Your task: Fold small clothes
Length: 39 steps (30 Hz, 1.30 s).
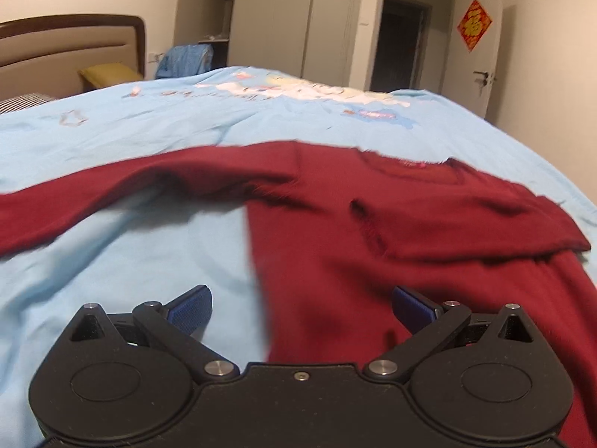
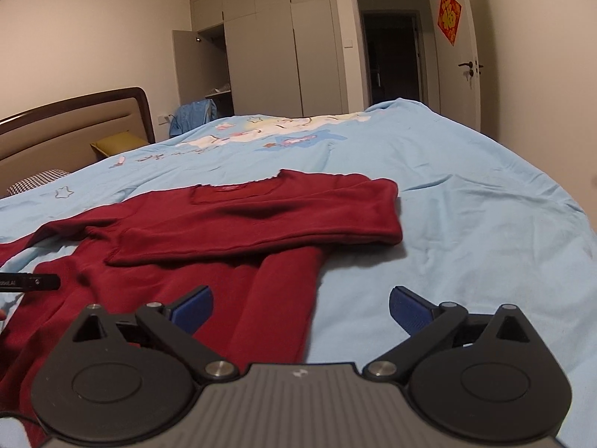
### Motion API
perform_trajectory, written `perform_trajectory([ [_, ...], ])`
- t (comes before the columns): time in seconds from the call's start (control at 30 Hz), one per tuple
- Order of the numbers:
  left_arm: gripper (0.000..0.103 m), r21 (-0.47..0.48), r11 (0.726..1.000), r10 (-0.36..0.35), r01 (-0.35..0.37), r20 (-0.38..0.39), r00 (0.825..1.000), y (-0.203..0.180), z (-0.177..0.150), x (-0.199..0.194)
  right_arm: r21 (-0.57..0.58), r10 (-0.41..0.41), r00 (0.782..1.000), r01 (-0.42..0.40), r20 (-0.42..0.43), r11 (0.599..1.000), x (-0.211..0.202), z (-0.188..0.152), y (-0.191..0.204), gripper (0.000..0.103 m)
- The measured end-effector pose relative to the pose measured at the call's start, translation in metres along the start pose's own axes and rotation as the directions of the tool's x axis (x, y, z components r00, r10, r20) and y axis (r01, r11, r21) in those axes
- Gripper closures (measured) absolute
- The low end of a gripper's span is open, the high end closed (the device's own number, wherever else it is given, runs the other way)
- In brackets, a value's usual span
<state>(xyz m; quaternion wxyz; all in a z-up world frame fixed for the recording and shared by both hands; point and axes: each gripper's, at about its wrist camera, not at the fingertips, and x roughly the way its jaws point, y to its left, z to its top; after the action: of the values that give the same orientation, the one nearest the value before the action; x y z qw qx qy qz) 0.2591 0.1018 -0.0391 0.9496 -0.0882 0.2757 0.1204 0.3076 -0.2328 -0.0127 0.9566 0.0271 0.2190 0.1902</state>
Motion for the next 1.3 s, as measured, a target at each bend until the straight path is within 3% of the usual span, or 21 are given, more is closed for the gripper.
perform_trajectory([
  [0.13,0.001,-0.038,0.999,-0.014,0.012,-0.054,0.998,0.021,-0.017,-0.030,-0.015,0.027,1.000,-0.027,0.011,1.000,-0.010,-0.012,0.018,0.000],
  [0.33,0.001,-0.058,0.995,-0.093,0.087,-0.127,0.987,0.032,-0.038,-0.056,-0.064,0.043,0.999,-0.041,0.028,0.997,-0.026,-0.027,0.038,0.000],
  [0.53,0.002,-0.099,0.991,-0.111,0.095,-0.168,0.979,0.036,-0.049,-0.063,-0.034,0.041,0.999,-0.041,-0.004,0.999,-0.064,-0.047,0.029,0.000],
  [0.63,0.008,-0.106,0.989,-0.124,0.105,-0.183,0.975,0.038,-0.051,-0.066,0.000,0.029,0.999,-0.029,-0.041,1.000,-0.084,-0.061,0.021,0.002],
  [0.73,0.022,-0.092,0.992,-0.103,0.087,-0.180,0.978,0.037,-0.052,-0.071,0.020,0.020,0.997,-0.018,-0.079,1.000,-0.100,-0.075,0.018,0.021],
  [0.83,0.038,-0.103,0.988,-0.129,0.112,-0.183,0.975,0.038,-0.055,-0.075,0.038,0.031,0.995,-0.028,-0.098,0.999,-0.108,-0.085,0.020,0.043],
  [1.0,0.078,-0.127,0.978,-0.187,0.163,-0.213,0.959,0.033,-0.058,-0.075,0.047,0.044,0.994,-0.039,-0.101,0.998,-0.110,-0.088,0.027,0.087],
  [1.07,0.093,-0.125,0.978,-0.193,0.169,-0.210,0.959,0.030,-0.057,-0.079,0.049,0.041,0.996,-0.037,-0.083,0.998,-0.114,-0.084,0.028,0.093],
  [1.1,0.096,-0.120,0.978,-0.195,0.173,-0.199,0.960,0.029,-0.056,-0.082,0.051,0.040,0.997,-0.036,-0.067,0.998,-0.118,-0.082,0.027,0.094],
  [1.3,0.098,-0.131,0.974,-0.205,0.186,-0.146,0.968,0.030,-0.047,-0.113,0.093,0.028,0.999,-0.030,0.016,0.995,-0.145,-0.065,0.016,0.096],
])
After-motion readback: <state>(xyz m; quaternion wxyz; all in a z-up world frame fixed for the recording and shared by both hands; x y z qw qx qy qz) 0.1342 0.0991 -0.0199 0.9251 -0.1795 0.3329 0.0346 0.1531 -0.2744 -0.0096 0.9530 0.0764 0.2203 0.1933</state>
